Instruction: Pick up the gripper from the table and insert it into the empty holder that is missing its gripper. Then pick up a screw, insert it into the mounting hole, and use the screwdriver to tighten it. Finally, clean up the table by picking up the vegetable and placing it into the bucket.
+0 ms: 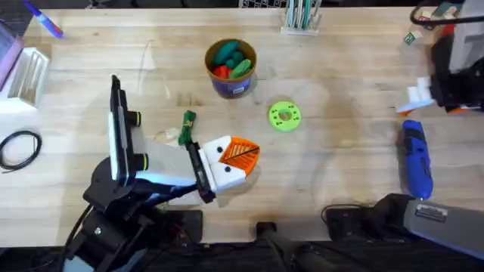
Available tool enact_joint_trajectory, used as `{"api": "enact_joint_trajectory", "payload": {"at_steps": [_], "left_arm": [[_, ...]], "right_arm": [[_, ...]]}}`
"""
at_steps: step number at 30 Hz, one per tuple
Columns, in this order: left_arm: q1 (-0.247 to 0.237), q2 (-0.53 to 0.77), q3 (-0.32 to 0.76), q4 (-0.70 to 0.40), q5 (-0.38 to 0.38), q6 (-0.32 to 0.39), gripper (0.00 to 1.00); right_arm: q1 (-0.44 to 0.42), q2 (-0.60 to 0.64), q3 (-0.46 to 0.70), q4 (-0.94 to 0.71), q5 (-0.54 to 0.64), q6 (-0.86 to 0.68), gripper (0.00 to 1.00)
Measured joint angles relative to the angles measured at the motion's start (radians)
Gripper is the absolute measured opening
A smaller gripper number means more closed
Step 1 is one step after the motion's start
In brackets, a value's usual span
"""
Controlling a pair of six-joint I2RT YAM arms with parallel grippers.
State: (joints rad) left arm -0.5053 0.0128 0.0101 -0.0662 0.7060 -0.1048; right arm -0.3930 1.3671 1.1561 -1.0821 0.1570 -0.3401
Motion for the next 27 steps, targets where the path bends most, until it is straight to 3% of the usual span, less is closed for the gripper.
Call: {"api": "enact_joint_trajectory", "payload": {"at_steps": [11,18,27], "left_arm": [[0.000,0.000,0.000,0.000,0.000,0.000,0.010],[0.000,0.000,0.000,0.000,0.000,0.000,0.010],[0.000,0.000,0.000,0.000,0.000,0.000,0.010]], "right_arm": [[-0.232,0.098,-0.013,0.005,-0.115,-0.123,0.919],[-0.294,0.125,-0.127,0.020,-0.129,-0.208,0.919],[-0.309,0.127,-0.218,0.185,-0.129,-0.255,0.943]]}}
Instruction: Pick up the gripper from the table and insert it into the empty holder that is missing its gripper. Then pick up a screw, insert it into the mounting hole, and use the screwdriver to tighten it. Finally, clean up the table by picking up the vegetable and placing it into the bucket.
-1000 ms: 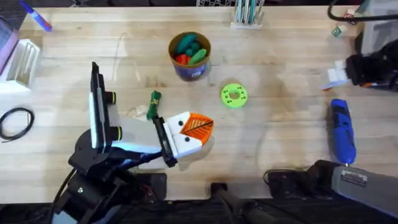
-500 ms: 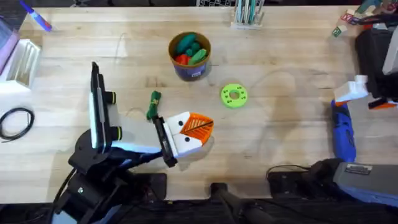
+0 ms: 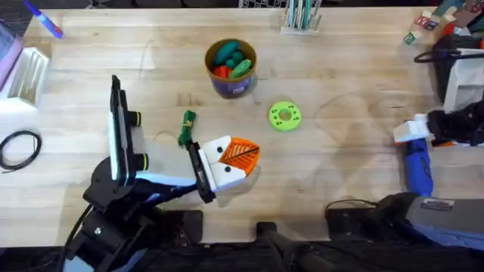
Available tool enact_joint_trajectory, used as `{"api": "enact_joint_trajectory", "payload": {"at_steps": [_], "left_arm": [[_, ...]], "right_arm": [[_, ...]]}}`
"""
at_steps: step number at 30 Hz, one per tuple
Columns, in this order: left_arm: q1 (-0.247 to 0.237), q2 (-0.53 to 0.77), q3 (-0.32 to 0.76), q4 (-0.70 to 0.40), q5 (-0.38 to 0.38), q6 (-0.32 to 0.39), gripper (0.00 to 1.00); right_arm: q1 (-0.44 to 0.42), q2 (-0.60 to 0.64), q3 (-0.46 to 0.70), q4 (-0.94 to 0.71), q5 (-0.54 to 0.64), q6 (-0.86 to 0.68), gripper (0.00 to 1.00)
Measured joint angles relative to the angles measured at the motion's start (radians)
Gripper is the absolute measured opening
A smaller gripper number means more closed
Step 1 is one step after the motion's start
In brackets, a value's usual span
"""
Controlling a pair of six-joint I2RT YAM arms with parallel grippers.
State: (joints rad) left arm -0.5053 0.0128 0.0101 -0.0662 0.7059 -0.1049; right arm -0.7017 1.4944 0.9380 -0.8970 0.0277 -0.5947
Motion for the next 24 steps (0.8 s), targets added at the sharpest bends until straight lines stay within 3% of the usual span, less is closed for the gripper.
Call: {"api": "enact_joint_trajectory", "payload": {"at_steps": [4,9,17,24], "left_arm": [[0.000,0.000,0.000,0.000,0.000,0.000,0.010],[0.000,0.000,0.000,0.000,0.000,0.000,0.010],[0.000,0.000,0.000,0.000,0.000,0.000,0.010],[0.000,0.000,0.000,0.000,0.000,0.000,0.010]], "right_arm": [[0.000,0.029,-0.001,0.014,-0.004,-0.005,0.941],[0.000,0.064,-0.009,0.020,-0.006,-0.009,0.857],[0.000,0.063,-0.010,0.042,-0.011,-0.018,0.057],[0.037,-0.016,-0.019,0.041,-0.018,-0.011,0.023]]}}
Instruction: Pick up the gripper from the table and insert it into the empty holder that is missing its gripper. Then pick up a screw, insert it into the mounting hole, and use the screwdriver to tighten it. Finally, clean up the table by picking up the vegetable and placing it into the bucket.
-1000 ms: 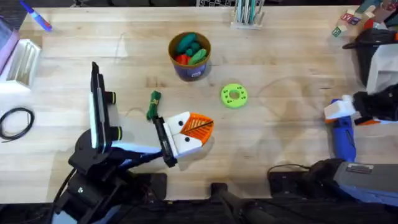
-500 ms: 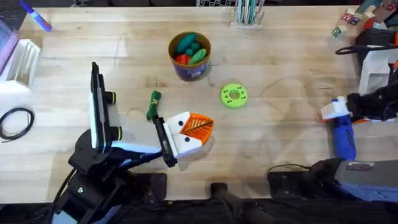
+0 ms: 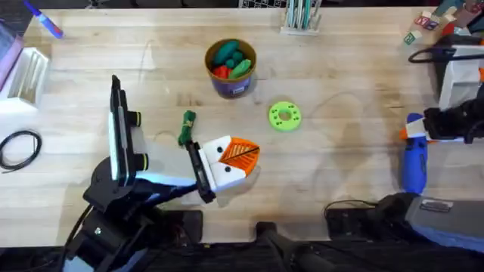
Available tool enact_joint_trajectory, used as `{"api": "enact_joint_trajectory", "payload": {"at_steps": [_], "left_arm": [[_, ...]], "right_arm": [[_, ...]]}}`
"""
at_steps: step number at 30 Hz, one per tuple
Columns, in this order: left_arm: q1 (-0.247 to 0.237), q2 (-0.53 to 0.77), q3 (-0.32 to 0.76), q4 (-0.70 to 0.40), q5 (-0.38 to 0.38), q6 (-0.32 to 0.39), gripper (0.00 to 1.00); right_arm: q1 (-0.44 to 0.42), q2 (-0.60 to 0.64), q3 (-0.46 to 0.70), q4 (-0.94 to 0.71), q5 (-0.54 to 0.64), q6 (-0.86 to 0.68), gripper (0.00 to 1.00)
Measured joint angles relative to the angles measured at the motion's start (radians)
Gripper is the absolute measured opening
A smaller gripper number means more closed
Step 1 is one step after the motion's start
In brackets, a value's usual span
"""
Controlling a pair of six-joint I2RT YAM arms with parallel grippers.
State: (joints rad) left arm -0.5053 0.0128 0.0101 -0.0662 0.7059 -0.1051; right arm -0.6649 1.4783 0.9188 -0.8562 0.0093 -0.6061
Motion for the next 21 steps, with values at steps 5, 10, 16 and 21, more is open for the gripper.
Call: {"api": "enact_joint_trajectory", "payload": {"at_steps": [5,10,16,21], "left_arm": [[0.000,0.000,0.000,0.000,0.000,0.000,0.010],[0.000,0.000,0.000,0.000,0.000,0.000,0.010],[0.000,0.000,0.000,0.000,0.000,0.000,0.010],[0.000,0.000,0.000,0.000,0.000,0.000,0.010]], "right_arm": [[0.107,-0.150,0.000,0.015,0.000,0.004,0.023],[0.272,-0.322,0.000,0.060,-0.004,0.094,0.023],[0.479,-0.534,-0.004,0.129,-0.095,0.304,0.023],[0.648,-0.657,-0.012,0.303,-0.182,0.493,0.023]]}}
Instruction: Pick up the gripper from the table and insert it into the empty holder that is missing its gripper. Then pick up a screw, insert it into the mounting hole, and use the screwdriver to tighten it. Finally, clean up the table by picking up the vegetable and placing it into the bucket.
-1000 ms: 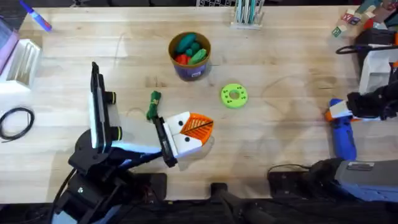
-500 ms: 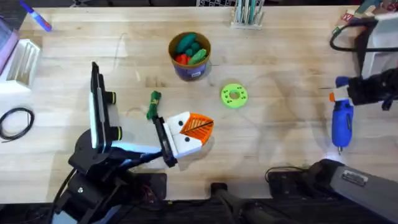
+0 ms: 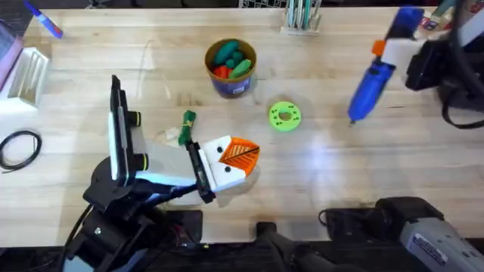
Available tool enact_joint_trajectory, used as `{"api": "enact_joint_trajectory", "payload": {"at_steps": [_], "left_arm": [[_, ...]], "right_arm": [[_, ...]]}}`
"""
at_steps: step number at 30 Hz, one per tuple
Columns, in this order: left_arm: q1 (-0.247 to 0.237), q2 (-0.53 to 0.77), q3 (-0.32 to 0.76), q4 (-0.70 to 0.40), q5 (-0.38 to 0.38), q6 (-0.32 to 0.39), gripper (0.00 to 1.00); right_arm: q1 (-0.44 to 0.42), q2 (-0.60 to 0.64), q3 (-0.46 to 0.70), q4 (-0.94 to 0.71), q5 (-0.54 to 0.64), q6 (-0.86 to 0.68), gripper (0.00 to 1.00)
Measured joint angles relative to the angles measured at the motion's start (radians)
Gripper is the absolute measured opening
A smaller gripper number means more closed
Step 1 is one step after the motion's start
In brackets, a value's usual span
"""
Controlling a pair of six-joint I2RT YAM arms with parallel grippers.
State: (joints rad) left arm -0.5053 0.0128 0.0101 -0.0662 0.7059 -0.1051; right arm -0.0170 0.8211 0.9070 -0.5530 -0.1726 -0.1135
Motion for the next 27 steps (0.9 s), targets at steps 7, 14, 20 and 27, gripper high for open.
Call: {"api": "enact_joint_trajectory", "payload": {"at_steps": [7,14,20,27], "left_arm": [[0.000,0.000,0.000,0.000,0.000,0.000,0.010],[0.000,0.000,0.000,0.000,0.000,0.000,0.010],[0.000,0.000,0.000,0.000,0.000,0.000,0.010],[0.000,0.000,0.000,0.000,0.000,0.000,0.010]], "right_arm": [[0.311,-0.028,-0.011,0.225,-0.054,0.147,0.023],[0.580,0.018,-0.043,0.577,-0.069,0.182,0.023],[0.747,0.088,-0.080,0.817,-0.076,0.189,0.023],[0.854,0.130,-0.083,0.859,-0.084,0.184,0.023]]}}
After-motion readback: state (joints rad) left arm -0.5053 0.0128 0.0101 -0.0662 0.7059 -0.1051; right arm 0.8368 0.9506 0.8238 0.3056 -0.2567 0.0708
